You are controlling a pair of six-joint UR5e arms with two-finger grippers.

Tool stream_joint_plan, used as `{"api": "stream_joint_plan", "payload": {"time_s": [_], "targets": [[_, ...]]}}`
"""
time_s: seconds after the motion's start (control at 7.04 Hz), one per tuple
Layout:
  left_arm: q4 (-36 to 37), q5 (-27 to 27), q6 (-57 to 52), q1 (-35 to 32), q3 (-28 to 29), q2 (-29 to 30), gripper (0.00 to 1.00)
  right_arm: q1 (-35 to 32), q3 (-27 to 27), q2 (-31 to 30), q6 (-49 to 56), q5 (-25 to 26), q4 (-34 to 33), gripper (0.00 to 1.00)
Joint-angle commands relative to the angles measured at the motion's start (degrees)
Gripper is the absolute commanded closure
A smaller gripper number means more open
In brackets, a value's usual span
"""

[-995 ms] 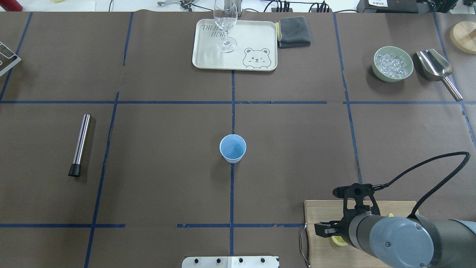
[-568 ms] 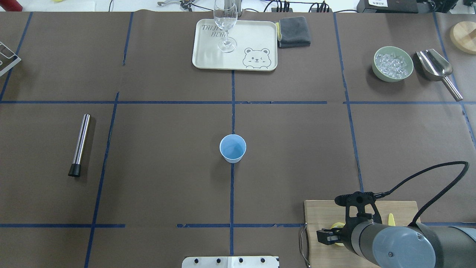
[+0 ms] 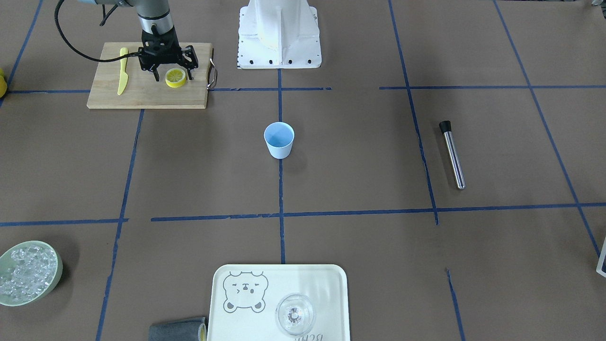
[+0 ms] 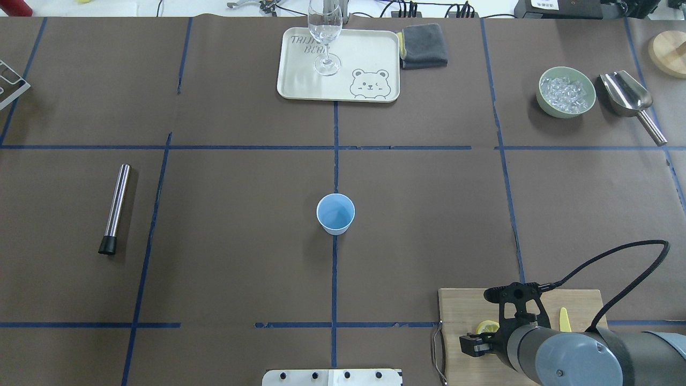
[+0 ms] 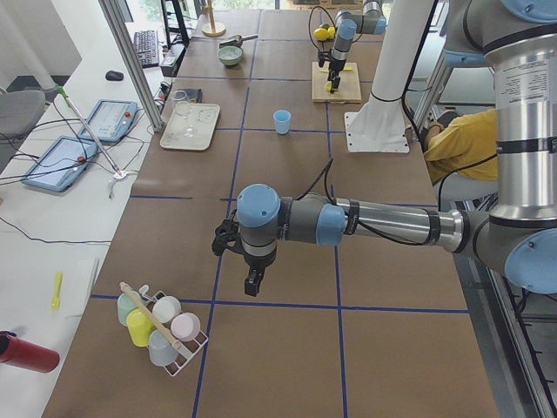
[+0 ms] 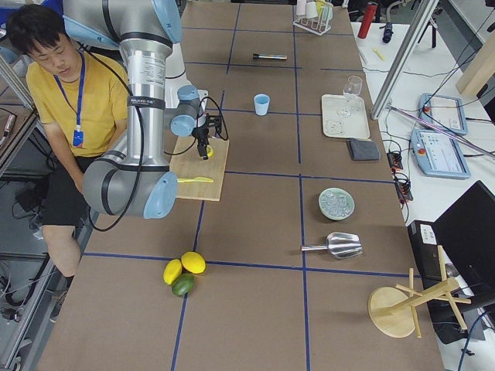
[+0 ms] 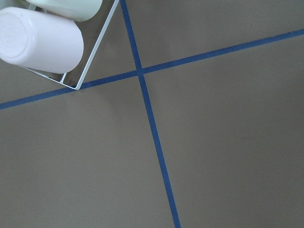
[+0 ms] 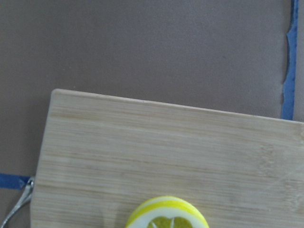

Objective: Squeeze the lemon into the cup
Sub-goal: 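Lower the right gripper and grasp the lemon slice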

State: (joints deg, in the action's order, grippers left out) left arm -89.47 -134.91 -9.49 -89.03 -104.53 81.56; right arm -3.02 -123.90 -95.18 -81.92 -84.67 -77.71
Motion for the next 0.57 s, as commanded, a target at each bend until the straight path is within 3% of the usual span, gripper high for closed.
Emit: {"api": "stream_joint_plan", "payload": {"time_s": [0.0, 0.14, 0.28, 0.43], "targets": [[-0.1, 0.0, 0.0, 0.0, -0.1, 0.0, 0.00, 0.0, 0.0, 0.3, -0.7, 0.0, 0.0, 0.41], [0.1, 0.0, 0.1, 0.0, -0.5, 0.0, 0.00, 0.0, -0.1, 0.3, -2.4, 0.0, 0.9, 0.73], [0.0, 0.0, 0.1, 0.0, -0.5, 0.0, 0.00, -0.1, 0.0, -0.4, -2.5, 0.0, 4.0, 0.99], [0.0, 0.0, 0.1, 0.0, -0.6, 0.0, 0.00, -0.1, 0.0, -0.5, -2.5, 0.1, 4.1, 1.00]]}}
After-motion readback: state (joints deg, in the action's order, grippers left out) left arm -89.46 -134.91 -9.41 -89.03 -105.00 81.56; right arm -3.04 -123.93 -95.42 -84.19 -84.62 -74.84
